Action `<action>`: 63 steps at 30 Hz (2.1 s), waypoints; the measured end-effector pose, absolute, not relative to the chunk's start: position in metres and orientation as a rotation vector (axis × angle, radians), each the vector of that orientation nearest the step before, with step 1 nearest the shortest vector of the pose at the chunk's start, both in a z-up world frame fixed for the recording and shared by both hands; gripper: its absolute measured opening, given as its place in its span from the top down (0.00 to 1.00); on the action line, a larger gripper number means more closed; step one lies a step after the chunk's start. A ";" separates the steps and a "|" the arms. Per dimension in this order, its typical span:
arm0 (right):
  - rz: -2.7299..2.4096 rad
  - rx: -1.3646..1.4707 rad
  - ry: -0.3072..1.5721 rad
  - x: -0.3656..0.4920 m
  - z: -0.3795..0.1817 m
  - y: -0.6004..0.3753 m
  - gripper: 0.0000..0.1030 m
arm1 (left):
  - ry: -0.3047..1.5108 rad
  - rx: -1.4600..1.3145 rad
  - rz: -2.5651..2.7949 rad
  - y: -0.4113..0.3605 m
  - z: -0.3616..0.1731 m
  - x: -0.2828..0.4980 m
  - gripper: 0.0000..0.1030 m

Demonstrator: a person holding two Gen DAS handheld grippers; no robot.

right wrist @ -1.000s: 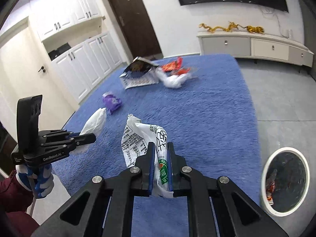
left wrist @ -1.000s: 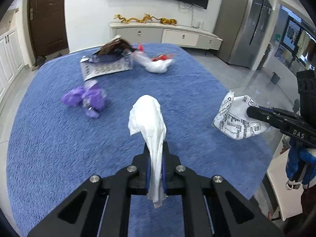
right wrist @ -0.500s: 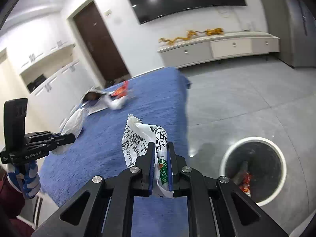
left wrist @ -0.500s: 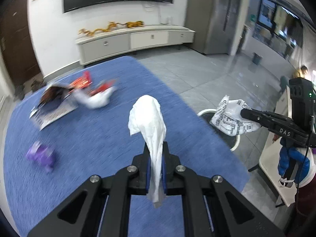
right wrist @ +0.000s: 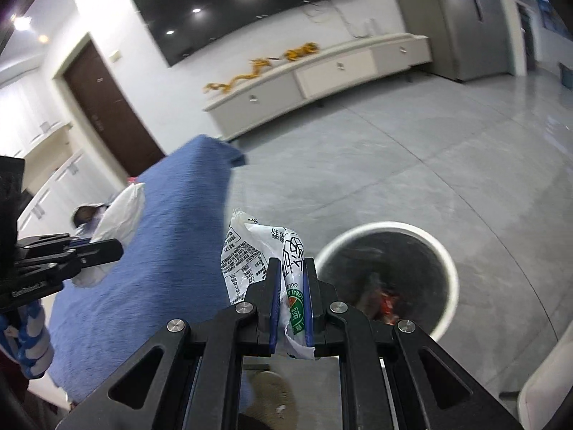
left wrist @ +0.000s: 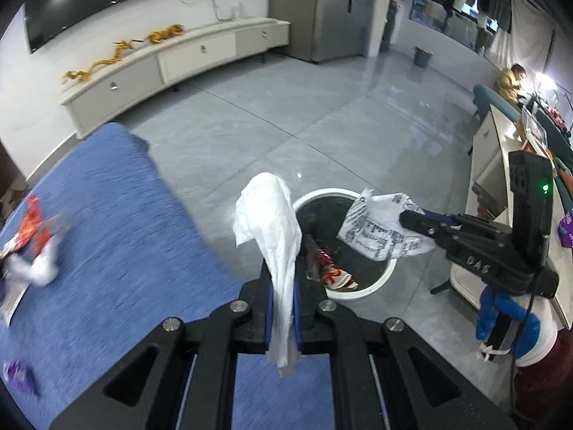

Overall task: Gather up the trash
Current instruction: 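Carry both items over the bin while the right tool opens to drop the printed bag, then open the left tool to drop the white cloth, then move both tools back to the rug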

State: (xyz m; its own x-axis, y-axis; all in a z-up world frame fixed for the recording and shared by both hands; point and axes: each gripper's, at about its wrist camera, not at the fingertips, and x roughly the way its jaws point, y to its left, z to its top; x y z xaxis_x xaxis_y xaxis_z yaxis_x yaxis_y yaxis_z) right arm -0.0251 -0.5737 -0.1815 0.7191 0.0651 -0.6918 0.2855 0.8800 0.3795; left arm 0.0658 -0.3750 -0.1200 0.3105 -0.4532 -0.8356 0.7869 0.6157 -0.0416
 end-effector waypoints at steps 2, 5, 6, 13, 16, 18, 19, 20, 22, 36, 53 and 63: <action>-0.165 0.507 0.784 -0.022 -0.194 -0.588 0.89 | 0.956 0.426 -0.858 -0.396 -0.128 0.070 0.92; -0.211 0.522 0.810 -0.017 -0.209 -0.603 0.89 | 0.993 0.422 -0.876 -0.425 -0.141 0.078 0.92; -0.228 0.525 0.818 -0.013 -0.215 -0.609 0.89 | 1.001 0.419 -0.884 -0.434 -0.145 0.080 0.92; -0.305 0.561 0.867 0.002 -0.244 -0.635 0.79 | 1.073 0.349 -0.922 -0.482 -0.171 0.093 0.90; -0.335 0.572 0.880 0.002 -0.253 -0.639 0.71 | 1.114 0.312 -0.927 -0.493 -0.181 0.101 0.89; -0.348 0.576 0.879 -0.003 -0.254 -0.640 0.67 | 1.128 0.299 -0.934 -0.496 -0.183 0.104 0.89; -0.352 0.578 0.879 -0.005 -0.254 -0.641 0.66 | 1.134 0.295 -0.939 -0.496 -0.184 0.104 0.87; -0.357 0.580 0.880 -0.006 -0.254 -0.642 0.65 | 1.141 0.290 -0.945 -0.496 -0.185 0.105 0.78; -0.364 0.583 0.880 -0.010 -0.255 -0.646 0.64 | 1.141 0.277 -0.950 -0.493 -0.185 0.105 0.57; -0.331 0.515 0.834 -0.024 -0.212 -0.615 0.63 | 1.021 0.273 -0.915 -0.439 -0.143 0.088 0.51; -0.073 0.333 0.730 0.000 -0.120 -0.487 0.53 | 0.750 0.225 -0.703 -0.256 -0.059 0.060 0.51; 0.037 0.215 0.686 -0.003 -0.077 -0.424 0.49 | 0.644 0.113 -0.550 -0.134 -0.019 0.055 0.45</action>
State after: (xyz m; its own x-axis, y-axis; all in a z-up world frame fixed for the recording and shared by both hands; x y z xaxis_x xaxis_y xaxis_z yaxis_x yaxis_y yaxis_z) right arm -0.0028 -0.4239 -0.0774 0.7740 0.1045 -0.6245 0.0367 0.9772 0.2090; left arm 0.0549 -0.1337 -0.0187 0.6628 -0.4512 -0.5975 0.5197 0.8517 -0.0667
